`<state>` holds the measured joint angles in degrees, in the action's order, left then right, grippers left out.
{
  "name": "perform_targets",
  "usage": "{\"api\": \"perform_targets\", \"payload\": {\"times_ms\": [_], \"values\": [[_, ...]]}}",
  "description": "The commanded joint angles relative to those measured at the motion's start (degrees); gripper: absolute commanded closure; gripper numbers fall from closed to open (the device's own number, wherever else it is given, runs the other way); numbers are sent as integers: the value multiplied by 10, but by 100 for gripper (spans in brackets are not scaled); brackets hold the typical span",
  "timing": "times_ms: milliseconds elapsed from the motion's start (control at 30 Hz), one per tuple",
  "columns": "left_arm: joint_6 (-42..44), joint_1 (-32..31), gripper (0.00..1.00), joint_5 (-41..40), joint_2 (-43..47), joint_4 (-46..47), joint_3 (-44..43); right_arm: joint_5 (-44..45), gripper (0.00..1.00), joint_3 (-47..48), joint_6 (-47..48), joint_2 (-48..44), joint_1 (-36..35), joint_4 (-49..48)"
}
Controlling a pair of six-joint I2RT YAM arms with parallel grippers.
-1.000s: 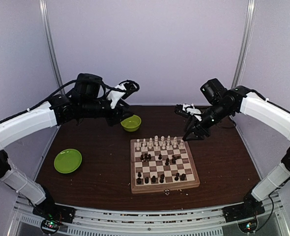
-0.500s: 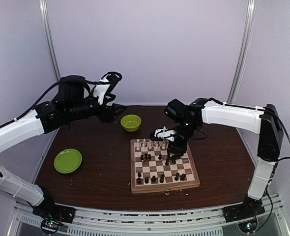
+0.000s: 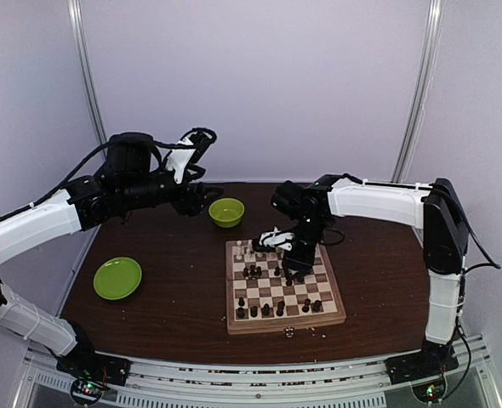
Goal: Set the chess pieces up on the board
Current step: Pick up the king from c8.
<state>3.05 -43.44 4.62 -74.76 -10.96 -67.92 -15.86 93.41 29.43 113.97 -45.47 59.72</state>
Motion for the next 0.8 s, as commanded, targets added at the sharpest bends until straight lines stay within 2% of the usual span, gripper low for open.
{"api": "perform_targets", "payload": {"times_ms": [0, 400, 767], "values": [[-5, 3, 29, 10, -6, 12, -8, -11, 56, 9, -7, 9, -6, 13], [-2, 4, 30, 19, -15, 3, -14, -7, 64, 18, -11, 29, -9, 18], [-3, 3, 30, 22, -21, -1, -18, -5, 75, 15, -12, 25, -10, 17]]}}
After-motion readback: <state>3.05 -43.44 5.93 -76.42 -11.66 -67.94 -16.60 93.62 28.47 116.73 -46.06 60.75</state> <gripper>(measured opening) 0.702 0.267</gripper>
